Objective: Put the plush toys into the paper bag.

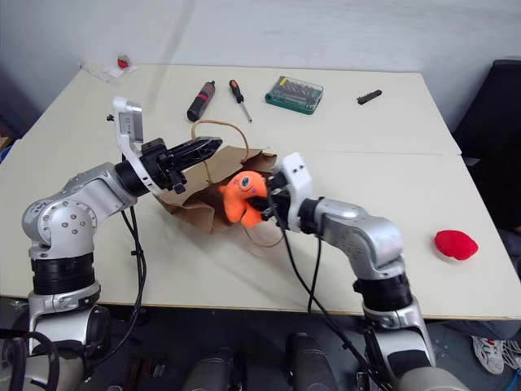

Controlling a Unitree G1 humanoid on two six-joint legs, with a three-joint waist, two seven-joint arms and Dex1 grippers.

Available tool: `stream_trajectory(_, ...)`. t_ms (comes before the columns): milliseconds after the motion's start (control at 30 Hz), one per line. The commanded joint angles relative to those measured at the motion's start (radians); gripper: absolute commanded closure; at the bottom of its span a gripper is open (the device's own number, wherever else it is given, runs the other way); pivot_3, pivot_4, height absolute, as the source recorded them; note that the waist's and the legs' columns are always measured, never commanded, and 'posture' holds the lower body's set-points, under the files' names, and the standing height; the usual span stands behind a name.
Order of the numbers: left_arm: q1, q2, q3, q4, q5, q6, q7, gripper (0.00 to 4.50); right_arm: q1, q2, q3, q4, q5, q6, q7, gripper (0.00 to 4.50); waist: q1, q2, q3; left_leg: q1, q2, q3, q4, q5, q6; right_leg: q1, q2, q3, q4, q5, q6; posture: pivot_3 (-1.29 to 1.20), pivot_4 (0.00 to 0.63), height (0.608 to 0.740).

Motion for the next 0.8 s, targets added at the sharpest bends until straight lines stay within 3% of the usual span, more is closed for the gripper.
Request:
stream_trajectory(33,-0.009,-0.002,-0.013,-0.04,-0.011,-0.016,-0.024,4.5,-0.102,-0.005,0.088,0.111,-0.088,-0.085,0.062,4.49,-0.001,0.0,0.0,0.0,0.0,0.0,0.0,0.0,0.0,0.0,0.0,0.0,0.0,0.0,0.0,0.0,0.15,0.74)
stream_trajectory(233,-0.01,-0.012,-0.026,-0.058,-0.025,-0.004,-0.03,4.5,-0.211,0.017,0.17,0.333,-0.159,-0.156,0.195,4.49,-0.003,0.0,0.0,0.0,0.0,0.0,0.0,0.0,0.0,0.0,0.0,0.0,0.0,0.0,0.0,0.0,0.15,0.74)
stream_trajectory(533,0.016,-0.007,-0.018,-0.11,-0.071,0.032,-0.033,4.5,-0.335,0.192,-0.135,0.727,-0.066,-0.172,0.107,4.49,-0.021,0.0,0.0,0.0,0.001,0.0,0.0,0.0,0.0,0.0,0.0,0.0,0.001,0.0,0.0,0.0,0.15,0.74)
stream_trajectory(700,0.029,-0.004,-0.01,-0.115,-0.07,0.026,-0.022,4.5,-0.372,0.243,-0.307,0.823,0.005,-0.161,0.035,4.49,-0.026,0.0,0.0,0.0,0.001,0.0,0.0,0.0,0.0,0.0,0.0,0.0,0.001,0.0,0.0,0.0,0.15,0.74)
stream_trajectory(800,0.026,-0.009,-0.008,-0.107,-0.064,0.013,-0.018,4.5,-0.37,0.265,-0.319,0.837,-0.015,-0.185,0.003,4.49,-0.028,0.001,0.0,0.0,0.001,0.0,0.0,0.0,0.0,0.0,0.0,0.0,0.001,0.0,0.0,0.0,0.15,0.74)
